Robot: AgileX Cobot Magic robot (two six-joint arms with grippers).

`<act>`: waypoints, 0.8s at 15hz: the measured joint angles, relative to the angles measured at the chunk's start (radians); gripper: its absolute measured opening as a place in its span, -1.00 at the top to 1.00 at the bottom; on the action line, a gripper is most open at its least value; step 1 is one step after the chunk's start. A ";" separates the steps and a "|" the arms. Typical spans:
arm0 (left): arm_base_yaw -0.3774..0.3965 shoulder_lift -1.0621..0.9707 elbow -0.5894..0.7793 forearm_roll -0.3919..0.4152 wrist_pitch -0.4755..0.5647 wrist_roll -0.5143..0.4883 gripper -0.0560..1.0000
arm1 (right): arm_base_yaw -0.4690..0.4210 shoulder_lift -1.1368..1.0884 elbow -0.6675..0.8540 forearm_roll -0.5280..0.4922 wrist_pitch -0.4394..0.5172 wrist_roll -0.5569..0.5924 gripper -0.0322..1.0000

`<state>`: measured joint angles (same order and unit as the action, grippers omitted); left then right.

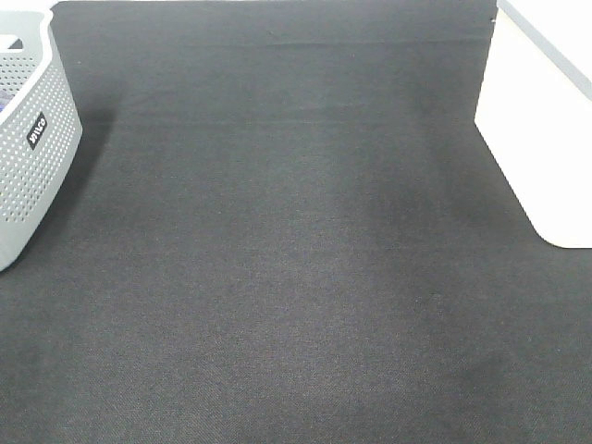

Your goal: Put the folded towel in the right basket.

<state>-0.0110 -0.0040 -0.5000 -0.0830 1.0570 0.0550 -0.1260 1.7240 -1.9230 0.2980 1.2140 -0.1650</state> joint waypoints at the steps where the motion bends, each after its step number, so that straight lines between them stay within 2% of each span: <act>1: 0.000 0.000 0.000 0.000 0.000 0.000 -0.76 | 0.002 -0.057 0.062 -0.014 0.000 0.002 -0.59; 5: 0.000 0.000 0.000 0.000 0.000 0.000 -0.76 | 0.002 -0.333 0.412 -0.047 0.000 -0.005 -0.59; 6: 0.000 0.000 0.000 0.000 0.000 0.000 -0.76 | 0.002 -0.333 0.412 -0.047 0.000 -0.005 -0.59; 9: 0.000 0.000 0.000 0.000 0.000 0.000 -0.76 | 0.002 -0.576 0.736 -0.050 0.000 -0.011 -0.59; 12: 0.000 0.000 0.000 0.000 0.000 0.000 -0.76 | 0.002 -0.782 0.959 -0.057 0.000 -0.011 -0.59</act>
<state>-0.0110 -0.0040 -0.5000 -0.0830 1.0570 0.0550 -0.1240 0.9420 -0.9640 0.2410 1.2140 -0.1760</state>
